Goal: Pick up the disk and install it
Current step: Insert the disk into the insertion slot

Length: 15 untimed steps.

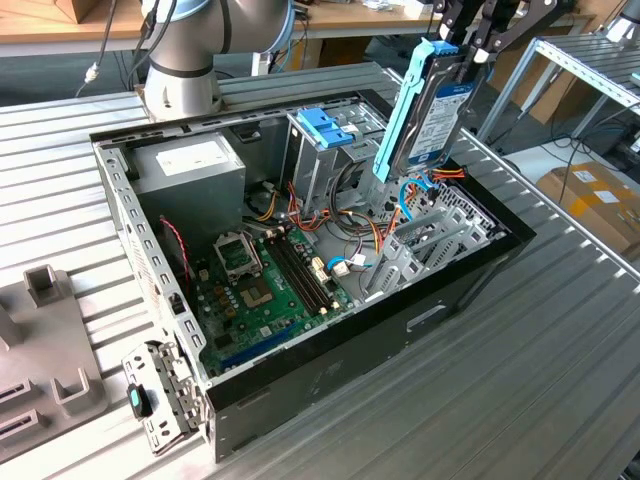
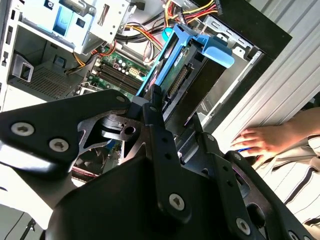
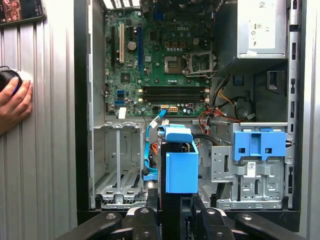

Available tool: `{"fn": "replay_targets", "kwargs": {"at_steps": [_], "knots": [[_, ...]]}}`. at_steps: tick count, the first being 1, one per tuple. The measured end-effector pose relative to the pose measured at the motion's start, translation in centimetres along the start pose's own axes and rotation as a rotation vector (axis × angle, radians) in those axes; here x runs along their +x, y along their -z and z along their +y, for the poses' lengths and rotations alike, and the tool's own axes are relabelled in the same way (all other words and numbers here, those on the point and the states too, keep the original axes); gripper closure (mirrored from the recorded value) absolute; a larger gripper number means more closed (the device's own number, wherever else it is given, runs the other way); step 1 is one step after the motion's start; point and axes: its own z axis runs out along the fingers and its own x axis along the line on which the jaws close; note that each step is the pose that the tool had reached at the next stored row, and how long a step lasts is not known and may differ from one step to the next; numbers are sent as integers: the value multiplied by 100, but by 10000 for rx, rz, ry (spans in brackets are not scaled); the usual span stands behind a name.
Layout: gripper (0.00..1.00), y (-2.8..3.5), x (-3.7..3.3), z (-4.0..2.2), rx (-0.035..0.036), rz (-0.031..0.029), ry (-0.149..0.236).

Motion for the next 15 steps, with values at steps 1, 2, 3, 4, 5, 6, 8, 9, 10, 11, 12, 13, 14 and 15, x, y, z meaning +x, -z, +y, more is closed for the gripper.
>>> {"fn": "replay_targets", "kwargs": {"at_steps": [1, 2, 3, 4, 5, 6, 8, 9, 10, 11, 12, 13, 14, 15], "knots": [[65, 0, 0, 0, 0, 0, 0], [65, 0, 0, 0, 0, 0, 0], [65, 0, 3, 0, 0, 1, 0], [65, 1, 6, 0, 0, 1, 0], [65, 0, 12, 0, 0, 1, 0], [65, 0, 17, 0, 0, 1, 0], [65, 0, 42, 0, 0, 1, 0], [65, -1, 53, 0, 0, 1, 0], [65, -1, 65, 0, 0, 0, 0], [65, -1, 73, 0, 0, 1, 0], [65, -1, 82, 0, 0, 1, 0], [65, -1, 93, 0, 0, 1, 0], [65, -2, 101, 0, 0, 0, -1], [65, -2, 113, 0, 0, 1, 0]]}}
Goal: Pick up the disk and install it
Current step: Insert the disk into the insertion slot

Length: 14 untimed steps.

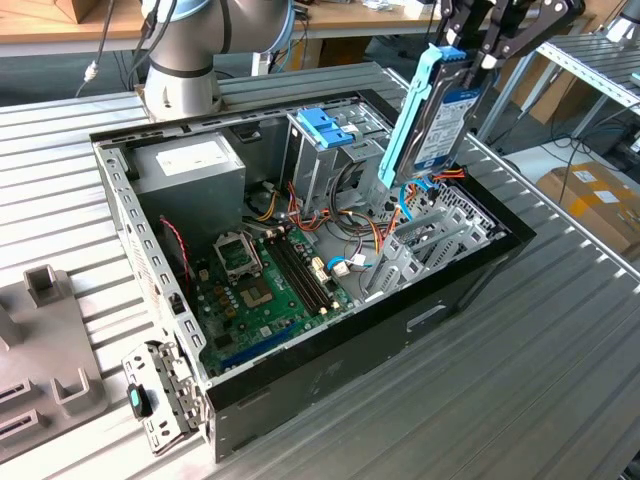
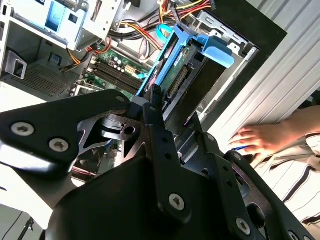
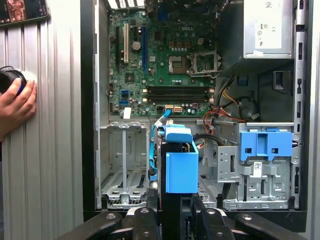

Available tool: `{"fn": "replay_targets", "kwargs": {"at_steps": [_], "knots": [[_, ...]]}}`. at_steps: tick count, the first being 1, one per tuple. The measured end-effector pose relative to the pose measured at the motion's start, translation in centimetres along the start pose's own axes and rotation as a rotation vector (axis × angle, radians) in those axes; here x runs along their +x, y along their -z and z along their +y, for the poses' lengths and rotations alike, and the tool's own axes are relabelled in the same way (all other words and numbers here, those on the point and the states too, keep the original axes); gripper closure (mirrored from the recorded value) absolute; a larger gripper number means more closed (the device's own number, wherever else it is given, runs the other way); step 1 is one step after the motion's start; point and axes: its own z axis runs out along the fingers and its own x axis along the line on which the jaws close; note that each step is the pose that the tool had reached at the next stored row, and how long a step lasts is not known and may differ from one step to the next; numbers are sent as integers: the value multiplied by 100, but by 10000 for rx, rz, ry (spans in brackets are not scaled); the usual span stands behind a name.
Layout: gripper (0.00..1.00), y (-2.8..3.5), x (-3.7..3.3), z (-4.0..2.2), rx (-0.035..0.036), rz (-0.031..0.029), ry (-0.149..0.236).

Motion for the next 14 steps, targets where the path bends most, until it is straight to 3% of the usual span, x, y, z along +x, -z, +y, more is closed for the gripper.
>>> {"fn": "replay_targets", "kwargs": {"at_steps": [4, 14], "knots": [[65, -1, 48, 0, 0, -1, 0], [65, -4, 249, -1, 0, 0, 0]]}}
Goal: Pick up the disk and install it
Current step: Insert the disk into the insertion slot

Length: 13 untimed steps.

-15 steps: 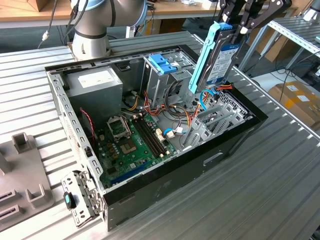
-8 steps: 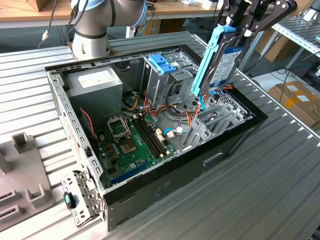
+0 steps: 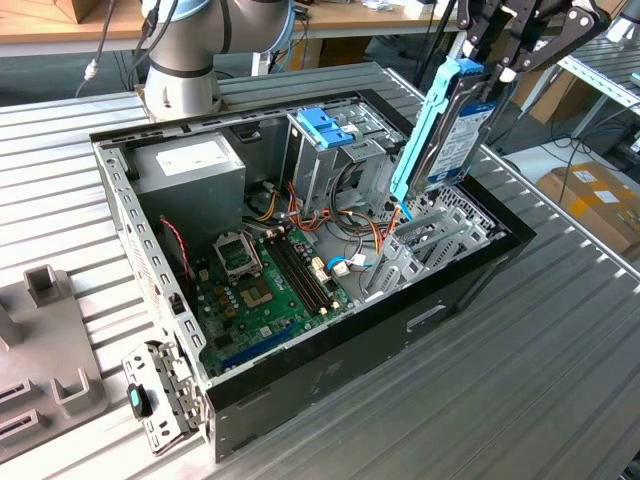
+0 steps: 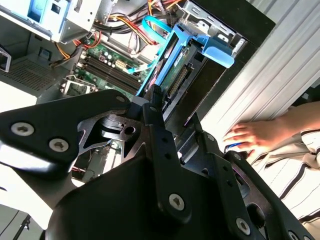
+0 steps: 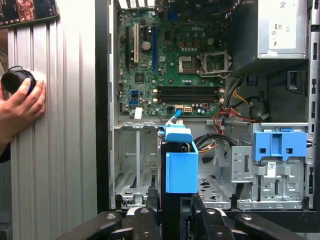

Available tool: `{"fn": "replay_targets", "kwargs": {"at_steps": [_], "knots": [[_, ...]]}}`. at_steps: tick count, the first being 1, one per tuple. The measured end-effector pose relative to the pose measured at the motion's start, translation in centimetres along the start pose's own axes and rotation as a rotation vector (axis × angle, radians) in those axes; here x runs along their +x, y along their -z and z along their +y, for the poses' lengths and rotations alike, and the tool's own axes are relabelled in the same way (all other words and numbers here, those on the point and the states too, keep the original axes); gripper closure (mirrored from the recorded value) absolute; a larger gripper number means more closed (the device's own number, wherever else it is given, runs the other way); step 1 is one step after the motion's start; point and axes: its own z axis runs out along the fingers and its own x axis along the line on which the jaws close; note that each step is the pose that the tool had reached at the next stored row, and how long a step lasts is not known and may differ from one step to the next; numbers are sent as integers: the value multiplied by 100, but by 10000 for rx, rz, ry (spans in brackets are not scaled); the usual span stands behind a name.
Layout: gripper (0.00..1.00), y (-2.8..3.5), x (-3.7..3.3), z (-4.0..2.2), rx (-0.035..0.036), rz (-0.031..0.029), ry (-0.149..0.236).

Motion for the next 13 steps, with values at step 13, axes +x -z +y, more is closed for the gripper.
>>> {"fn": "replay_targets", "kwargs": {"at_steps": [13], "knots": [[65, -33, 294, -3, 0, 0, 0]]}}
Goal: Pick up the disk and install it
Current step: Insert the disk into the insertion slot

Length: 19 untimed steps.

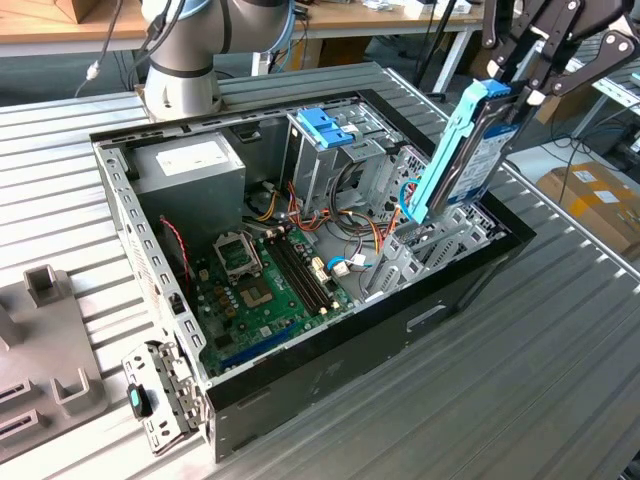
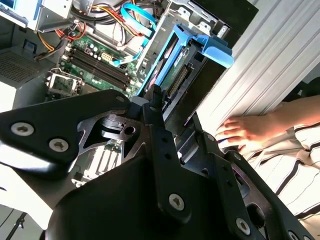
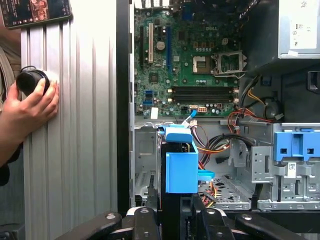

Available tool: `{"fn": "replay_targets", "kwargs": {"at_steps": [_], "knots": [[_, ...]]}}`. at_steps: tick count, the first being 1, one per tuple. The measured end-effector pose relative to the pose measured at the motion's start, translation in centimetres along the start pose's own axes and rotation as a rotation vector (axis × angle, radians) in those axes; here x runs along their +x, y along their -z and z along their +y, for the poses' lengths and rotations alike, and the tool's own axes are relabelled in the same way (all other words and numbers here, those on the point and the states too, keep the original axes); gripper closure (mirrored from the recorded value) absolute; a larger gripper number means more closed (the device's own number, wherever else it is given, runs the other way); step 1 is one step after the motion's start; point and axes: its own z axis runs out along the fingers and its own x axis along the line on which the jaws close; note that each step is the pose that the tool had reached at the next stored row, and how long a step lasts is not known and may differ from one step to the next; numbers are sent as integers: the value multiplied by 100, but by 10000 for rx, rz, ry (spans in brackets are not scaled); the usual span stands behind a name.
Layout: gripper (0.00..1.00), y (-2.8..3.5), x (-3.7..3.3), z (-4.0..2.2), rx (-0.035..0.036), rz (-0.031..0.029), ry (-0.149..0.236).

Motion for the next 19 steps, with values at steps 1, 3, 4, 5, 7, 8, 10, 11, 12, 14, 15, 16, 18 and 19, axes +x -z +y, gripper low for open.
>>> {"fn": "replay_targets", "kwargs": {"at_steps": [1, 3, 4, 5, 7, 8, 10, 11, 12, 14, 15, 16, 18, 19], "knots": [[65, -28, 0, -2, 0, -2, 0], [65, -67, -1, -6, 0, -2, 0], [65, -84, -1, -8, 0, 1, 0], [65, -103, -2, -10, 0, 0, 0], [65, -138, -3, -13, 0, 0, -1], [65, -173, -3, -15, 0, 1, -1], [65, -223, -4, -20, 0, -1, 0], [65, -223, -4, -20, 0, 0, -1], [65, -225, -4, -20, 0, 0, 0], [65, -226, -4, -20, 0, 0, 0], [65, -226, -4, -20, 1, 0, 0], [65, -227, -4, -24, 0, -2, 0], [65, -228, -4, -30, 1, -2, 0], [65, -227, -4, -37, 0, 0, -1]]}}
